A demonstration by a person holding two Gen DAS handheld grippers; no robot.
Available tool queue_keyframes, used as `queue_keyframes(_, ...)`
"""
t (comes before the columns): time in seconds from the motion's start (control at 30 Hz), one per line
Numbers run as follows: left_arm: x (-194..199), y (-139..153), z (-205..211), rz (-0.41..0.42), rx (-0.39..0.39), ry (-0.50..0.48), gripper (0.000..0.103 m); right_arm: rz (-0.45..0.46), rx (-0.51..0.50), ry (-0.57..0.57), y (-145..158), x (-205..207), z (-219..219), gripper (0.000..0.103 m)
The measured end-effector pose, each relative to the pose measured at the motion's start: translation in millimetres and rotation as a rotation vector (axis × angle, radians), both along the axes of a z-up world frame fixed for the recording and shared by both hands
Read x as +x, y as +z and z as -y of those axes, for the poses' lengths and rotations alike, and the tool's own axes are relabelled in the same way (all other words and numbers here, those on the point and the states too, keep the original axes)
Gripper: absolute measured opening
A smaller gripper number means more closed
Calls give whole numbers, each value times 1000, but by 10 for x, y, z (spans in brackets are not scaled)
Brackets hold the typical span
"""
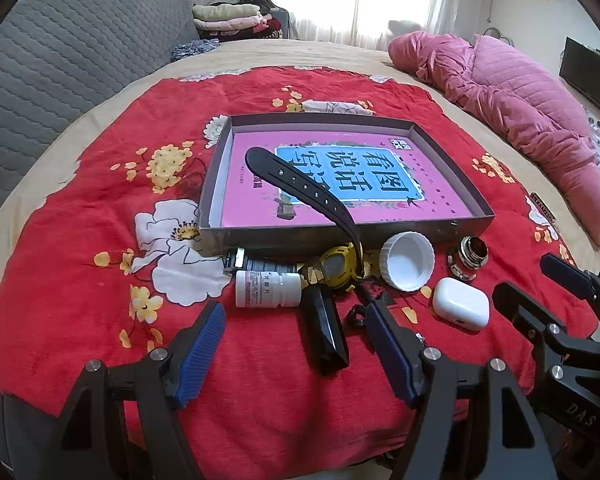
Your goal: Organize rigid objects
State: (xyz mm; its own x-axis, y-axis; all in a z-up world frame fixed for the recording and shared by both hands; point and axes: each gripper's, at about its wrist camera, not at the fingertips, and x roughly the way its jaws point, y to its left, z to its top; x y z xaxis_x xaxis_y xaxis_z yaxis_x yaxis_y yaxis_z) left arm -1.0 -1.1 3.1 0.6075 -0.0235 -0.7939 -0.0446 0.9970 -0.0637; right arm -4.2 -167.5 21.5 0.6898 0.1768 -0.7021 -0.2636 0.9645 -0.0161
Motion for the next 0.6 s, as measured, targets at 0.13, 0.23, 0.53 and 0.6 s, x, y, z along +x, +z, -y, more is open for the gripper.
queue_keyframes(0.13, -3, -2, 1, 1, 0, 1, 72, 0, 0, 0, 0, 2, 3, 79)
queue_keyframes(0.23, -1, 0, -1, 1, 2, -1, 72, 0, 0, -1, -2, -1, 3, 79)
queue_keyframes(0.53, -3, 1, 1, -1, 8, -1, 72, 1, 4, -12, 8, 8, 24, 79)
queue_keyframes(0.6, -3, 3, 7, 0, 7, -1, 72, 1, 2, -12, 7, 7, 24, 79)
